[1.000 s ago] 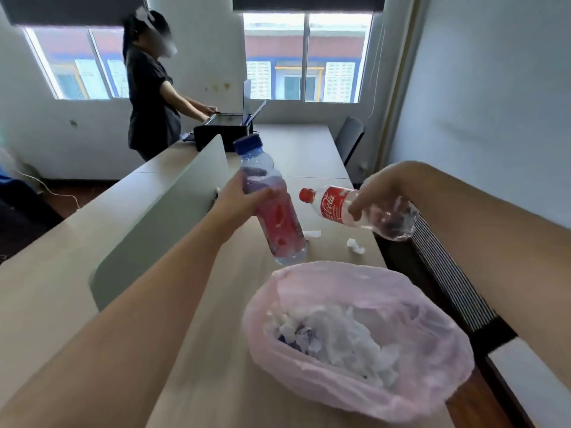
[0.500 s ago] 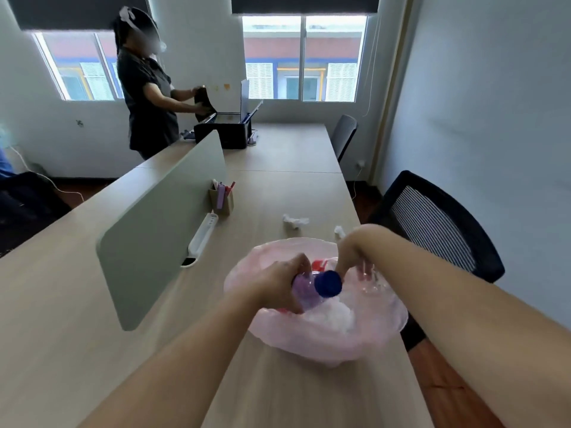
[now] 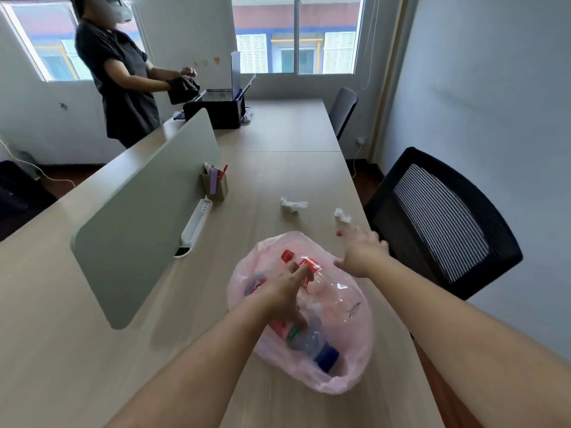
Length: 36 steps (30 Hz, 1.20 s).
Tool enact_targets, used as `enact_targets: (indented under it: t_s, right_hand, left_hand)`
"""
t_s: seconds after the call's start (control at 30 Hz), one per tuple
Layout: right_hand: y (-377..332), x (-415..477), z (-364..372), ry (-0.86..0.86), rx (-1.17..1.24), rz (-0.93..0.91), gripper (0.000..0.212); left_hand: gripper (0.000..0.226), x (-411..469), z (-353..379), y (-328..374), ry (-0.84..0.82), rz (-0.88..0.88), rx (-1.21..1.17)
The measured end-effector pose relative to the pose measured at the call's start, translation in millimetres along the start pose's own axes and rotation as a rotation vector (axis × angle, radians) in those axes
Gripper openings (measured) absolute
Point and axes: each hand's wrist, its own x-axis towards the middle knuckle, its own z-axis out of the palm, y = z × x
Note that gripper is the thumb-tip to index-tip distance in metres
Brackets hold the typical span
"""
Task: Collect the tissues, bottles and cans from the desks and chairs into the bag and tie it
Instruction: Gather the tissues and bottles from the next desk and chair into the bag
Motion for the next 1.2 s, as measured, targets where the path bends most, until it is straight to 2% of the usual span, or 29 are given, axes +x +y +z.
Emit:
enact_targets:
  t_s: [0.07,0.1,0.17,0.23,0.3,0.37,0.5,0.63,0.73,0.77,0.83,0.9,0.97,1.03,1.1,1.2]
  right_hand:
    - [17.7,-2.0,9.9,-0.234,0.192,0.108,0.084]
    - [24.9,-3.1,17.9,-0.339,0.296,0.157,0.086]
    - [37.2,-5.9,40.8,-0.424,0.503,0.251,0.076]
    - [40.9,-10.7,59.0,-0.437,0.687,0.284,0.048]
    - [41.8,-5.7,72.5,-0.333,0.722,0.248,0.009]
    - [43.5,3.2,72.7,-0.193,0.666,0.226,0.021]
    - [45.1,13.9,41.8,-0.018,0.786,0.226,0.013]
    - [33.9,5.7,-9.2,0.021,0.992,0.049,0.015]
    - [29.5,3.7,-32.6,0.058,1.057,-0.027,0.018]
    - [30.9,4.2,-35.6,0.078,1.051,-0.031,0.015]
    - [37.6,6.2,-37.0,0.13,1.031,-0.01,0.015]
    - [45.4,8.5,-37.8,0.183,1.024,0.015,0.016]
    - [51.6,9.8,-39.1,0.244,1.004,0.054,0.016]
    - [56.4,10.7,-38.8,0.295,0.946,0.08,0.015]
    - [59.7,9.8,-40.4,0.351,0.872,0.096,0.022]
    - [63.4,8.9,-47.1,0.444,0.824,0.13,0.027]
  left_hand:
    - [0.12,8.0,1.7,0.2,-0.019,-0.005,0.107]
    - [0.124,11.8,3.4,0.5,-0.056,0.001,0.166]
    - [0.127,19.1,8.5,3.7,-0.126,0.03,0.295]
    - [0.121,20.5,11.5,9.2,-0.136,0.074,0.381]
    - [0.111,22.2,14.0,14.0,-0.082,0.108,0.406]
    - [0.098,27.7,19.3,11.8,-0.012,0.104,0.396]
    - [0.082,37.6,24.6,0.9,0.063,0.075,0.383]
    - [0.069,38.9,22.4,3.5,-0.008,0.027,0.394]
    - [0.062,42.0,18.1,8.9,-0.035,0.0,0.255]
    - [0.059,42.5,14.9,7.4,0.031,0.014,0.249]
    - [0.052,38.0,4.4,1.9,0.303,0.043,0.405]
    - [0.048,30.9,-5.9,-10.9,0.525,-0.054,0.568]
    - [0.047,24.4,-14.0,-24.3,0.427,-0.287,0.524]
    - [0.046,22.8,-20.7,-32.8,0.205,-0.505,0.316]
    - [0.05,22.3,-27.5,-40.8,0.111,-0.539,0.163]
    - [0.049,18.8,-42.4,-52.7,0.24,-0.493,0.106]
